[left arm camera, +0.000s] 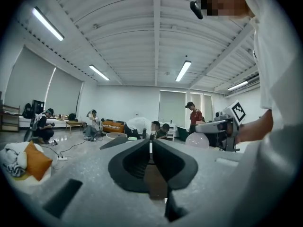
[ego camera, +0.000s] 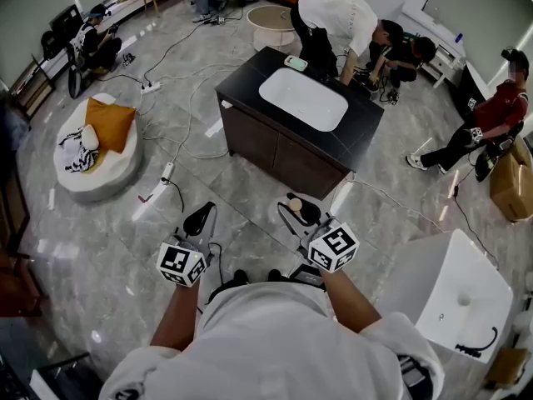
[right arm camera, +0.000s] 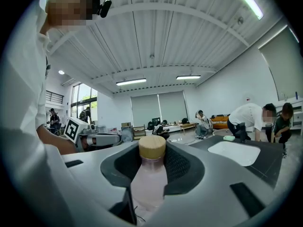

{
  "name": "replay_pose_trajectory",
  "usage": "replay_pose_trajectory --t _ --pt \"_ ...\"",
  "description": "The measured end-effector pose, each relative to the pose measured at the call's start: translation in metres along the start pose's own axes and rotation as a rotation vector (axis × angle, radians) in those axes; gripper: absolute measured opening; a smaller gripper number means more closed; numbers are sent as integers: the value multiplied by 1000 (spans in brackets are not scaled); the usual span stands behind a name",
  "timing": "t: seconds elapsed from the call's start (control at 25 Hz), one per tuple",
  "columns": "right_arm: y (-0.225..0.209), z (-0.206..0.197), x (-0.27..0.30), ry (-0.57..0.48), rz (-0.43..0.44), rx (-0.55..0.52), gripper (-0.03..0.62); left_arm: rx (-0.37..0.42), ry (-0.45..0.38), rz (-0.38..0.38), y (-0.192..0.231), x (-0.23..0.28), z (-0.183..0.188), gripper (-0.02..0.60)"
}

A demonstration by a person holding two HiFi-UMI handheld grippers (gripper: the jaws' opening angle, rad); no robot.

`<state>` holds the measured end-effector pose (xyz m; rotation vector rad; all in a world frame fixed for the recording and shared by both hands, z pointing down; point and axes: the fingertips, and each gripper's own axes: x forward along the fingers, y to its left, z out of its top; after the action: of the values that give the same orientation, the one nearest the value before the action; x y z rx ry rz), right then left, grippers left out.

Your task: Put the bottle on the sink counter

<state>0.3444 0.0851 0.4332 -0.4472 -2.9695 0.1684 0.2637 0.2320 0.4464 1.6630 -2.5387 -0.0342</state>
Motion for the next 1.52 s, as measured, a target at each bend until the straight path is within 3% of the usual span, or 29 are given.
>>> replay_pose_trajectory --t 0.4,1.12,1.52 --pt "-12 5 -3 -16 -136 -45 127 -27 -28 53 14 -8 1 17" --pt "13 5 29 -34 -178 -26 127 -61 -23 -18 55 -20 -6 17" --pt "0 0 52 -22 -209 -7 127 -83 -16 -24 80 -2 -10 17"
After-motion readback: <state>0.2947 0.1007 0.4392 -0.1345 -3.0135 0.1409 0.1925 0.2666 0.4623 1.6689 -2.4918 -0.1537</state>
